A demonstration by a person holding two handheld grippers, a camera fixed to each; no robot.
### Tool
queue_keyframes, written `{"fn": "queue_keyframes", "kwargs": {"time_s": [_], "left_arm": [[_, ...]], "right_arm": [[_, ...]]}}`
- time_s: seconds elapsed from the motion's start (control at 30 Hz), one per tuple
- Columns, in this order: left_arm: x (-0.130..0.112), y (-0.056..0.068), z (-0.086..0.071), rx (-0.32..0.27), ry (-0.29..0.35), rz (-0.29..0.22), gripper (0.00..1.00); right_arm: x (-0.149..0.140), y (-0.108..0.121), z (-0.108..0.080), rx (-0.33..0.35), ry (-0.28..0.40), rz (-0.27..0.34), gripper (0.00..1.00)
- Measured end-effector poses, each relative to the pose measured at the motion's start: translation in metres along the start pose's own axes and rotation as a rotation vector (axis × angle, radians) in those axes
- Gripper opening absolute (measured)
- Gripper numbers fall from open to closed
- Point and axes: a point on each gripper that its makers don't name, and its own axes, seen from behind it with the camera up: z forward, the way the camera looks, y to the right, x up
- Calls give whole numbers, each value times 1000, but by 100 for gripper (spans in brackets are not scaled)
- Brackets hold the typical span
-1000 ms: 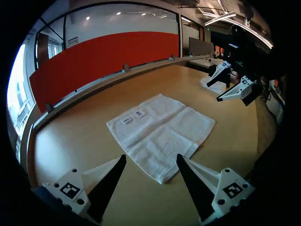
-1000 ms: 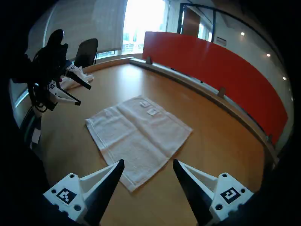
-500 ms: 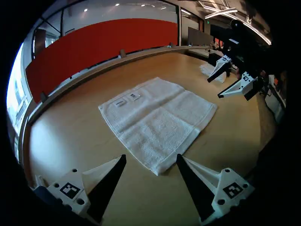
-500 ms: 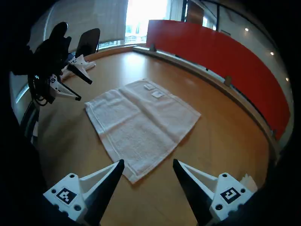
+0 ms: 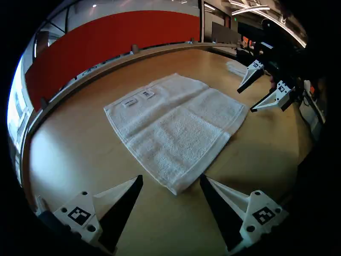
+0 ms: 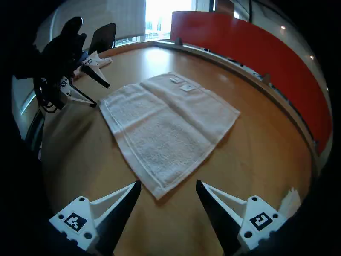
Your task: Fold towel
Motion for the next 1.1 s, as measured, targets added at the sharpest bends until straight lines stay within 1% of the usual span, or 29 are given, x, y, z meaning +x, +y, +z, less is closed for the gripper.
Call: {"fn": "queue_keyframes", "kwargs": {"time_s": [0.2,0.33,0.4,0.57,0.6,0.7,0.83,0.9,0.97,1.1], "left_arm": [[-6,4,6,-8,-22,-2,99],[-12,5,9,-8,-39,-3,99],[-14,7,11,-13,-46,-2,99],[-13,6,10,-18,-46,-19,99],[-14,6,10,-20,-48,-23,98],[-13,6,10,-20,-50,-9,97],[-14,6,10,-20,-57,-18,93],[-14,5,10,-18,-60,-19,87],[-13,6,10,-18,-61,-20,80],[-13,7,10,-19,-66,-16,77]], "right_arm": [[-3,-2,4,8,-3,10,100],[-2,-4,5,12,-3,6,100],[-2,-5,4,14,-2,1,99],[-6,-8,5,32,-14,0,95],[-6,-8,5,35,-15,0,93],[-10,-9,6,40,-26,3,88],[-10,-9,8,44,-21,15,83],[-10,-9,9,43,-20,15,80],[-10,-10,9,45,-19,13,76],[-10,-10,9,45,-22,18,66]]}}
